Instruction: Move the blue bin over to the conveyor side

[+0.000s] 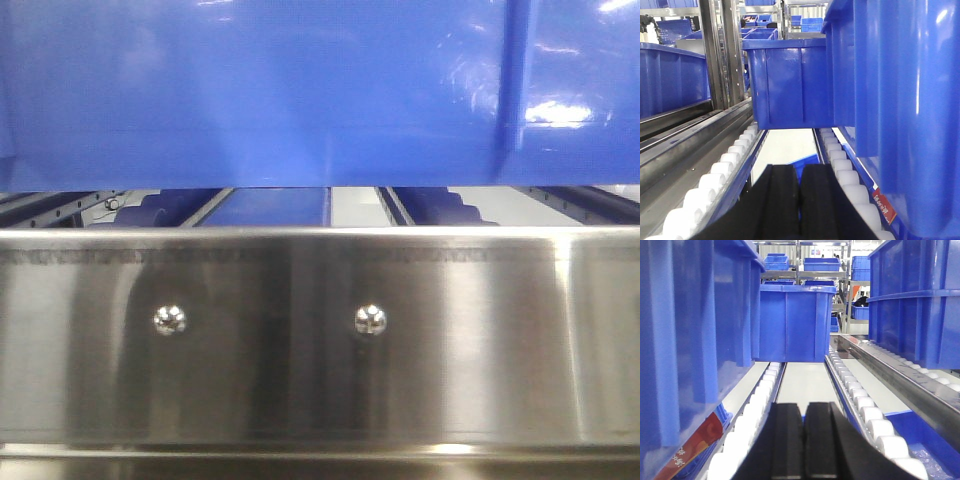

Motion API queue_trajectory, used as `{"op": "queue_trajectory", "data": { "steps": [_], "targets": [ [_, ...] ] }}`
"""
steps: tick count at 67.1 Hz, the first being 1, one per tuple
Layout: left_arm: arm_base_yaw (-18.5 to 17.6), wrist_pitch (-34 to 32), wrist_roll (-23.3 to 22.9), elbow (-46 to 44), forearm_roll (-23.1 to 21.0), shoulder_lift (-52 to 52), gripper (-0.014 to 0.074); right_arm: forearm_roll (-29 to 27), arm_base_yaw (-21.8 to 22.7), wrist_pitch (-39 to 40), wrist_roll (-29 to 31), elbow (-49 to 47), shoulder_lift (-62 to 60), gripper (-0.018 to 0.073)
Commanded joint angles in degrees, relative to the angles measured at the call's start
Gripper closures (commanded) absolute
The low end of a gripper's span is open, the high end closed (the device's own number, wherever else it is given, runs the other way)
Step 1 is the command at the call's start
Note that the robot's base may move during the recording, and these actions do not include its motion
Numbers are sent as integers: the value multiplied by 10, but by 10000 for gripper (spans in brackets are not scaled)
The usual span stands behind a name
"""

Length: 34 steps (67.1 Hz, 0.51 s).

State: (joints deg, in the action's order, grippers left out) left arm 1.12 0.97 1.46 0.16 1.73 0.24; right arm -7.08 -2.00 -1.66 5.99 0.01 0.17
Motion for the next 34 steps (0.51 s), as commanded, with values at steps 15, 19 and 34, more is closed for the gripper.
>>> {"op": "queue_trajectory", "data": {
  "steps": [15, 19, 34],
  "targets": [
    [-1, -10, 1, -2, 2, -2, 602, -3, 2, 8, 0, 0, -2, 638],
    [-1, -10, 1, -2, 2, -2, 602, -3, 2, 8, 0, 0, -2, 638],
    [-1, -10, 1, -2, 2, -2, 602, -3, 2, 9, 0, 0, -2, 638]
  ]
}}
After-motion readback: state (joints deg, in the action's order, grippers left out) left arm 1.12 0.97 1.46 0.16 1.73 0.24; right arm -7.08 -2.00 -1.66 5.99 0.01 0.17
